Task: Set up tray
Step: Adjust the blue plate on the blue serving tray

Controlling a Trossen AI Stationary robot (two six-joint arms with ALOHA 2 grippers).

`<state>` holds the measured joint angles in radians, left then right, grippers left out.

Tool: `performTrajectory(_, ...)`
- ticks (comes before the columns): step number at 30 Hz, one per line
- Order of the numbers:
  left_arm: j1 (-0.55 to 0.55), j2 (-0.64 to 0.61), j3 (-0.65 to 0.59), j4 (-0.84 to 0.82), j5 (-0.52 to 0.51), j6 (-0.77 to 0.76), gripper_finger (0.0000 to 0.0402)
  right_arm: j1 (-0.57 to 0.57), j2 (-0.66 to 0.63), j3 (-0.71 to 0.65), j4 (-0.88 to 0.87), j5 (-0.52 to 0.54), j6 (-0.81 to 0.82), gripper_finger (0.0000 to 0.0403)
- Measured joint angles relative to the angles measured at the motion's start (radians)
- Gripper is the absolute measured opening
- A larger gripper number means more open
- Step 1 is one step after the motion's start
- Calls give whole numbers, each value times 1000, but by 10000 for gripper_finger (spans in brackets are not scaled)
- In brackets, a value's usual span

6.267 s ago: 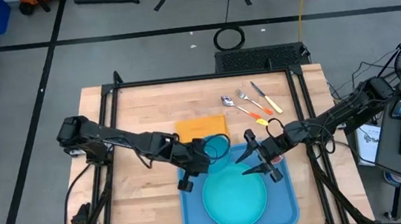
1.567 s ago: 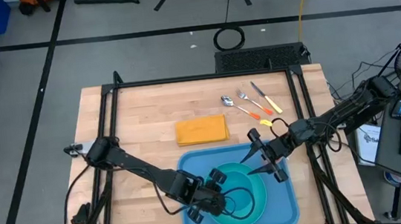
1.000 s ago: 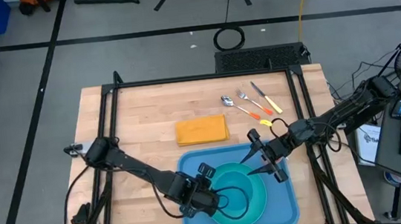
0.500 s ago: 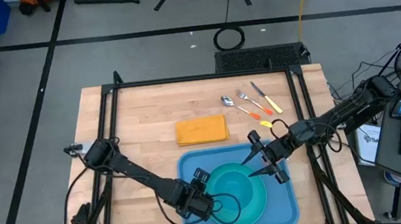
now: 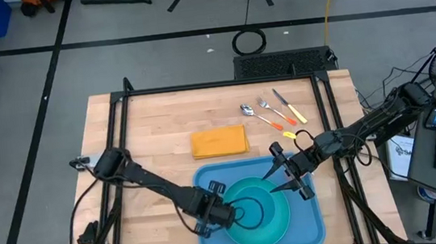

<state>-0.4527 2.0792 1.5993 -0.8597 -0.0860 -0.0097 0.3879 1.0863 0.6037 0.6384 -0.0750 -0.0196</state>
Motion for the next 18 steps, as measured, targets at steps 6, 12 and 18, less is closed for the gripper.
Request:
performTrajectory(6,32,0,0,39,99,9,122,0,0,0,0,0,0,178)
performTrajectory(12,49,0,0,58,138,4,122,0,0,0,-3,0,0,178)
performTrajectory(18,50,0,0,88,138,3,122,0,0,0,-4,0,0,178)
